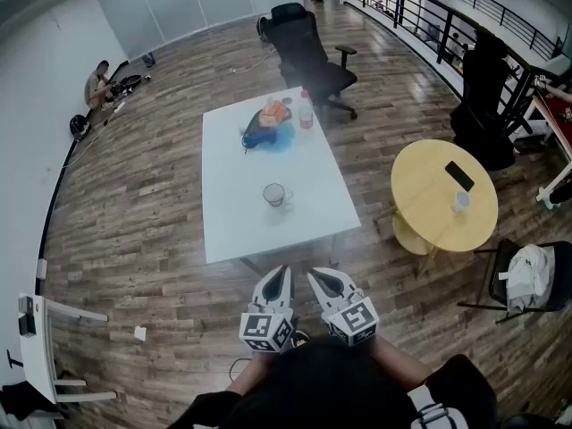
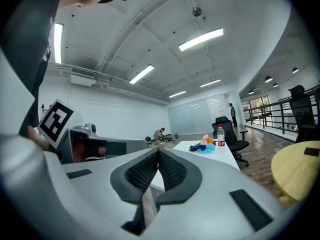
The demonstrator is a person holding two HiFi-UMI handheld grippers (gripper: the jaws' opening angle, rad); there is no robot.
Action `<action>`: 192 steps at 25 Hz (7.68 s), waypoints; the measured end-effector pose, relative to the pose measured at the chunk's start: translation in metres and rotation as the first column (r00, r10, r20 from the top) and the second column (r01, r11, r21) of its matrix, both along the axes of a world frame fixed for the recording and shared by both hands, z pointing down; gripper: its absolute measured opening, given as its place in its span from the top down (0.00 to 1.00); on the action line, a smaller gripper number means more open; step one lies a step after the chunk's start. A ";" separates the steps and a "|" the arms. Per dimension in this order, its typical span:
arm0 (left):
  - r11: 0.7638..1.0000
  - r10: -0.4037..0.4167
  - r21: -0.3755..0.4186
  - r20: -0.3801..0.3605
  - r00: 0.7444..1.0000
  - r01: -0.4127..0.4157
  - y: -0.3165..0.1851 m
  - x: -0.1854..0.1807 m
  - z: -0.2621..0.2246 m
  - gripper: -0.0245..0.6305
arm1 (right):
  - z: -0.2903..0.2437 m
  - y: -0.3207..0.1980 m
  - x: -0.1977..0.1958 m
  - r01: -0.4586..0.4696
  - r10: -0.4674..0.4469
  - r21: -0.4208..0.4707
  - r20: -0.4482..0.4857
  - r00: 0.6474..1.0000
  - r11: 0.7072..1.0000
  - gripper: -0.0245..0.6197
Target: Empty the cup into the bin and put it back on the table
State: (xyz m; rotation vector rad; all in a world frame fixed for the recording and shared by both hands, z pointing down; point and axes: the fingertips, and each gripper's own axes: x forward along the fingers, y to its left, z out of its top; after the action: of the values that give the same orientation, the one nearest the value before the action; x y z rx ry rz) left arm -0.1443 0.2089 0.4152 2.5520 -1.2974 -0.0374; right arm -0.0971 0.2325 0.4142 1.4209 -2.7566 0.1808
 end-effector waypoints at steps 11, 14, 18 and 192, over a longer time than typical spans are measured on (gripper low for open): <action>1.000 0.028 0.006 -0.004 1.000 -0.028 0.001 -0.022 -0.001 0.93 | 0.002 -0.004 -0.023 -0.024 0.024 -0.004 0.013 1.000 1.000 0.94; 0.999 0.041 0.013 0.000 0.999 -0.041 0.003 -0.032 -0.002 0.93 | 0.002 -0.005 -0.034 -0.030 0.030 -0.004 0.010 1.000 1.000 0.94; 0.999 0.048 0.017 0.001 0.999 -0.049 -0.001 -0.044 -0.004 0.93 | 0.001 -0.008 -0.048 -0.030 0.030 0.009 0.022 0.999 0.999 0.94; -0.289 0.955 -0.844 -0.286 -0.078 -0.451 -0.040 0.370 0.303 0.34 | 0.315 -0.040 0.347 -0.527 0.972 -0.831 0.064 0.227 0.177 0.88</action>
State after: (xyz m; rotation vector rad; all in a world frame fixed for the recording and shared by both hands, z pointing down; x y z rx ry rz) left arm 0.2262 0.1693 0.7182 1.8423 0.8240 1.4025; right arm 0.2501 0.1923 0.7288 2.6598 -1.2440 1.7491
